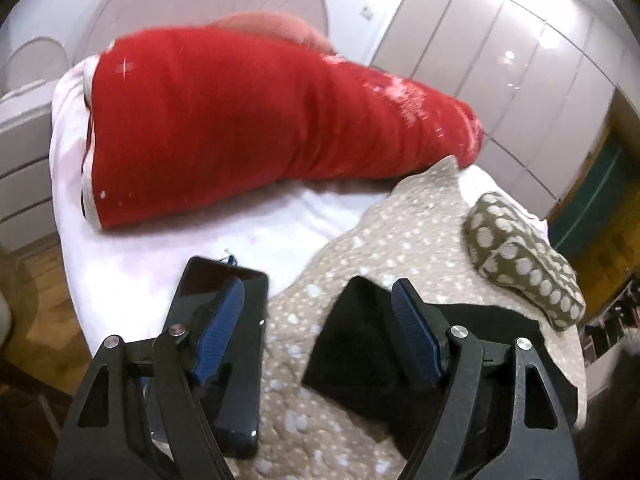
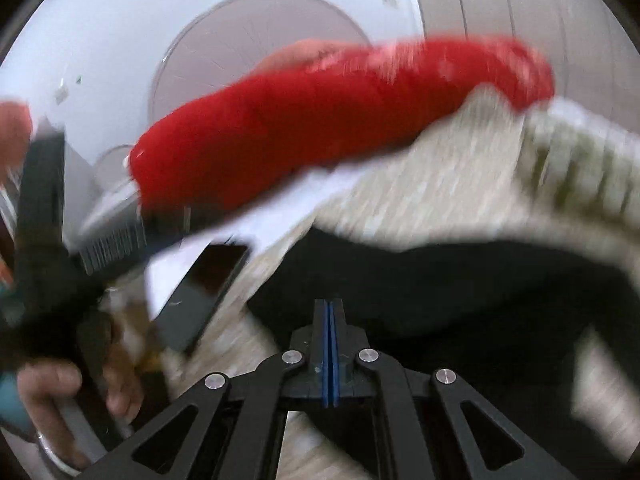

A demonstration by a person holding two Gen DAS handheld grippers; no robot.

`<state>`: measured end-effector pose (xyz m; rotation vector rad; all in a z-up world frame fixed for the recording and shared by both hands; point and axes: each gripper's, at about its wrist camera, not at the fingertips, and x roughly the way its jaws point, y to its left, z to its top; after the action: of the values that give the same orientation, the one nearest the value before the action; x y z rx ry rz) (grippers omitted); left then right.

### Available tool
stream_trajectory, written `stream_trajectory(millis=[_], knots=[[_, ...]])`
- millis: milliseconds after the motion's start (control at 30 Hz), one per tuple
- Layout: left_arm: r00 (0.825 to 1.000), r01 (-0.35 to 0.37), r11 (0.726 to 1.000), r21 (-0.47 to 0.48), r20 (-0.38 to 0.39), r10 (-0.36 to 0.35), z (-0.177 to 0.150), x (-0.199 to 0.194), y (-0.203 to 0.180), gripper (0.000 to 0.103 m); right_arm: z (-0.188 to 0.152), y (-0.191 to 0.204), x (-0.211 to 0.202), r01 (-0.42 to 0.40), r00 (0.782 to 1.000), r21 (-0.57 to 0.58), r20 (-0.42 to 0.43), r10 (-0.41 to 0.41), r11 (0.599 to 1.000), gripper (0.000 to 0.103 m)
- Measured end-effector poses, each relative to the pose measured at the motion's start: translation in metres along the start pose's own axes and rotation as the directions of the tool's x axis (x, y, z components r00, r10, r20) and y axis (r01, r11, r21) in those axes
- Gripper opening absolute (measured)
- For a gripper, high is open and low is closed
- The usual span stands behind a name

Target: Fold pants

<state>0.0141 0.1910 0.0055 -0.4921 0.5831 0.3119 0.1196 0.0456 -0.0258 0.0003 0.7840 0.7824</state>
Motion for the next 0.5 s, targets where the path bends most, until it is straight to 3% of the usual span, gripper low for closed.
stream_trajectory(millis=[100,200,267,333,367,433,500], knots=[[1.000,0.004,0.999,0.034,0.007,-0.004,-0.005,-0.008,-0.012,0.077,-0.022,0.015,0.012,0.032,0.999,-0.042,-0.038,-0.034,0.999,0.000],[0.999,0.034,0.998,0.046,-0.025,-0.033,-0.010,-0.009,-0.021,0.077,-0.018,-0.010,-0.016,0.065,0.997,0.035,0.033,-0.067,0.997,0.004],[0.997,0.071,0.997,0.039,-0.045,-0.070,-0.014,-0.007,-0.025,0.077,-0.011,-0.041,-0.039,0.127,0.988,0.117,0.073,-0.136,0.985,0.017],[0.994,0.091,0.995,0.034,-0.067,-0.088,-0.016,-0.004,-0.029,0.077,0.000,-0.072,-0.055,0.205,0.973,0.163,0.070,-0.218,0.965,0.039],[0.992,0.100,0.995,0.027,-0.081,-0.098,-0.018,0.000,-0.030,0.077,0.007,-0.085,-0.061,0.225,0.968,0.176,0.075,-0.241,0.958,0.040],[0.990,0.099,0.995,0.017,-0.100,-0.097,-0.022,0.006,-0.030,0.077,0.019,-0.102,-0.064,0.207,0.971,0.217,0.070,-0.227,0.954,0.041],[0.990,0.077,0.997,0.014,-0.116,-0.075,-0.026,0.012,-0.027,0.077,0.029,-0.112,-0.055,0.124,0.987,0.264,0.066,-0.146,0.957,0.042]])
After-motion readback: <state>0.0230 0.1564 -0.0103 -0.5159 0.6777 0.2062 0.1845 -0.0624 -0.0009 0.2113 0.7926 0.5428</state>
